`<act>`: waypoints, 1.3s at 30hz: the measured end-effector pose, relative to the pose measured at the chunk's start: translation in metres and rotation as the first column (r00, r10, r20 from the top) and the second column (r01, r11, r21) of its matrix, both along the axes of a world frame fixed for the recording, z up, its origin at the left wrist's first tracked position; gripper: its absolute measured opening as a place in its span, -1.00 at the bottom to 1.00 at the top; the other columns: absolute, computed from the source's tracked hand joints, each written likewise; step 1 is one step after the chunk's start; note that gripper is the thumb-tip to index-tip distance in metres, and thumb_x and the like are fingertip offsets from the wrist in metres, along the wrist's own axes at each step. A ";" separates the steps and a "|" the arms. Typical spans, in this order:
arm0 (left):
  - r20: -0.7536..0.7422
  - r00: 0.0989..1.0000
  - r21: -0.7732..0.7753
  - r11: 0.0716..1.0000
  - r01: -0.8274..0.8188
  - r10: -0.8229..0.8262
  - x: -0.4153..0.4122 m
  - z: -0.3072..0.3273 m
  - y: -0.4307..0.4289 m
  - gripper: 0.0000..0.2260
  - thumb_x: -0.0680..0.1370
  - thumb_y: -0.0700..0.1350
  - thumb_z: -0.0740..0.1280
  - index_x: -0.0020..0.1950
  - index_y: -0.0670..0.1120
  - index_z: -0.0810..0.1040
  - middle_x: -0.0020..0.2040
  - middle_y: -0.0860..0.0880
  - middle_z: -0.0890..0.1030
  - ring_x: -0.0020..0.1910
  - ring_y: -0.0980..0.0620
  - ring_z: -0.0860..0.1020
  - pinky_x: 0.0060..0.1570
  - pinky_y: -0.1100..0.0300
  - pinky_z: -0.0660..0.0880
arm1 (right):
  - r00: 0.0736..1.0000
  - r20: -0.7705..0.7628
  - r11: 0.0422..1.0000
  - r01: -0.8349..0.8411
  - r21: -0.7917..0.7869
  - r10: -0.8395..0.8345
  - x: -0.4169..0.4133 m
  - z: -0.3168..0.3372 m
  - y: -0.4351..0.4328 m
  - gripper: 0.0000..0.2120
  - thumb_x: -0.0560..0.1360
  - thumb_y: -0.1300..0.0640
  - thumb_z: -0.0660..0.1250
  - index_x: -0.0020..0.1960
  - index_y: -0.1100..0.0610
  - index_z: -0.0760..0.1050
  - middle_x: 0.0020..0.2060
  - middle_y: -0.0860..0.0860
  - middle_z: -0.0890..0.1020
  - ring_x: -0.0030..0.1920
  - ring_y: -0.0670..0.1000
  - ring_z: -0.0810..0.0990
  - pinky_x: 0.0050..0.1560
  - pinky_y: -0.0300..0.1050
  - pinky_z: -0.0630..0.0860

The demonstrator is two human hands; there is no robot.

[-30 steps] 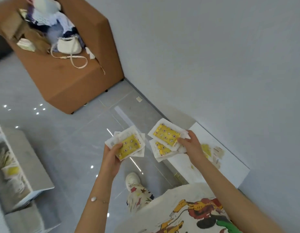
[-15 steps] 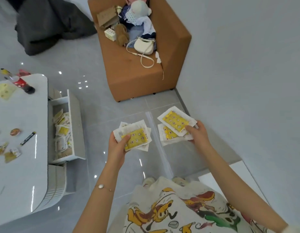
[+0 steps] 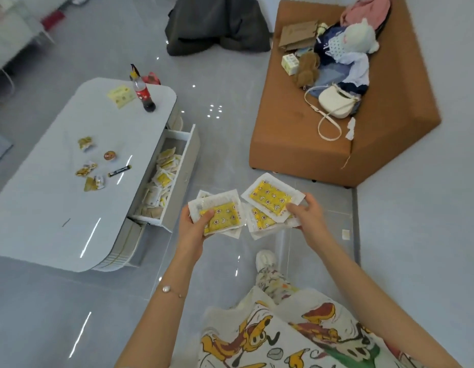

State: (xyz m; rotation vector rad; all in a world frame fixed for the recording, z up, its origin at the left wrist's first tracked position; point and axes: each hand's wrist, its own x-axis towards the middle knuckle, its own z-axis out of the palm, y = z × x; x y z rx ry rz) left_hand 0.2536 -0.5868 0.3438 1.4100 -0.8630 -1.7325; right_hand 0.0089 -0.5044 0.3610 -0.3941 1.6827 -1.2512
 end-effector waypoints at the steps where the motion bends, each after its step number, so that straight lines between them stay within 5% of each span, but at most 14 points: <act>1: 0.000 1.000 -0.010 1.000 -0.029 0.029 -0.007 0.001 -0.009 -0.65 0.51 -0.27 0.39 0.26 -0.10 0.44 0.10 -0.08 0.62 0.01 -0.07 0.66 -0.23 0.09 0.63 | 0.999 -0.002 0.999 -0.052 -0.014 0.052 -0.007 0.000 -0.016 -0.77 0.53 0.29 0.32 0.15 0.13 0.41 -0.05 0.12 0.68 -0.15 0.07 0.68 -0.16 0.00 0.63; 6: -0.004 0.985 -0.008 0.985 -0.174 0.174 -0.041 0.000 -0.047 -0.74 0.51 -0.26 0.39 0.04 0.05 0.44 -0.01 0.01 0.62 -0.11 0.04 0.66 -0.16 0.05 0.64 | 0.974 -0.007 0.974 -0.224 -0.031 0.224 -0.037 0.001 -0.089 -0.73 0.53 0.29 0.32 0.19 0.14 0.38 -0.08 0.12 0.68 -0.22 0.01 0.69 -0.29 -0.15 0.58; 11: -0.047 0.938 0.030 0.940 -0.341 0.342 -0.055 -0.002 -0.075 -0.71 0.52 -0.26 0.39 0.11 0.04 0.41 0.04 -0.01 0.61 -0.04 -0.03 0.65 -0.09 -0.03 0.63 | 0.943 0.002 0.943 -0.333 -0.023 0.333 -0.058 0.007 -0.151 -0.75 0.53 0.33 0.29 0.17 0.13 0.39 -0.17 0.01 0.67 -0.25 -0.05 0.68 -0.30 -0.17 0.58; 17: -0.048 0.884 0.064 0.885 -0.462 0.465 -0.053 -0.006 -0.114 -0.66 0.53 -0.26 0.37 0.21 -0.02 0.35 -0.04 0.05 0.61 -0.18 0.08 0.67 -0.10 -0.01 0.61 | 0.917 0.029 0.917 -0.398 0.020 0.398 -0.061 0.006 -0.224 -0.72 0.52 0.31 0.30 0.20 0.12 0.40 -0.13 -0.01 0.66 -0.15 0.03 0.65 -0.06 0.00 0.56; 21: -0.035 0.830 0.083 0.829 -0.553 0.557 -0.038 -0.019 -0.154 -0.63 0.52 -0.25 0.39 0.25 -0.04 0.35 0.00 0.02 0.61 -0.15 0.05 0.67 -0.15 0.04 0.64 | 0.883 0.026 0.882 -0.470 0.041 0.469 -0.049 -0.005 -0.290 -0.74 0.52 0.31 0.31 0.16 0.10 0.41 -0.07 0.02 0.66 -0.11 0.02 0.66 -0.16 -0.07 0.57; 27: -0.014 0.760 0.124 0.755 -0.644 0.650 0.000 -0.057 -0.234 -0.57 0.53 -0.23 0.38 0.32 -0.09 0.30 0.07 -0.02 0.58 -0.08 -0.01 0.66 -0.08 -0.02 0.62 | 0.822 0.037 0.818 -0.569 0.081 0.568 -0.015 -0.032 -0.408 -0.77 0.52 0.32 0.31 0.02 0.00 0.44 -0.27 -0.13 0.70 -0.24 -0.09 0.69 -0.12 -0.08 0.61; 30: -0.012 0.725 0.161 0.717 -0.678 0.688 0.022 -0.077 -0.282 -0.58 0.53 -0.25 0.37 0.32 -0.09 0.29 0.10 -0.06 0.57 -0.08 -0.03 0.66 -0.12 -0.01 0.62 | 0.779 0.038 0.770 -0.625 0.128 0.626 0.004 -0.050 -0.467 -0.74 0.52 0.32 0.31 0.17 0.12 0.41 -0.14 0.00 0.70 -0.15 0.00 0.69 -0.01 0.01 0.61; 33: 0.002 0.695 0.222 0.677 -0.701 0.719 0.041 -0.094 -0.322 -0.54 0.53 -0.26 0.37 0.37 -0.11 0.28 0.15 -0.09 0.56 -0.02 -0.08 0.64 -0.14 0.01 0.63 | 0.742 0.018 0.725 -0.660 0.196 0.670 0.026 -0.063 -0.519 -0.72 0.53 0.33 0.29 0.20 0.14 0.37 -0.08 0.04 0.67 -0.14 0.00 0.68 -0.12 -0.10 0.61; 39: 0.083 0.672 0.312 0.622 -0.718 0.735 0.076 -0.142 -0.377 -0.62 0.54 -0.28 0.34 0.30 -0.08 0.33 0.13 -0.09 0.56 0.03 -0.11 0.61 -0.08 -0.02 0.61 | 0.610 -0.004 0.572 -0.740 0.354 0.792 0.068 -0.119 -0.603 -0.67 0.53 0.31 0.30 0.24 0.10 0.36 0.08 0.14 0.62 0.06 0.12 0.63 0.13 0.10 0.55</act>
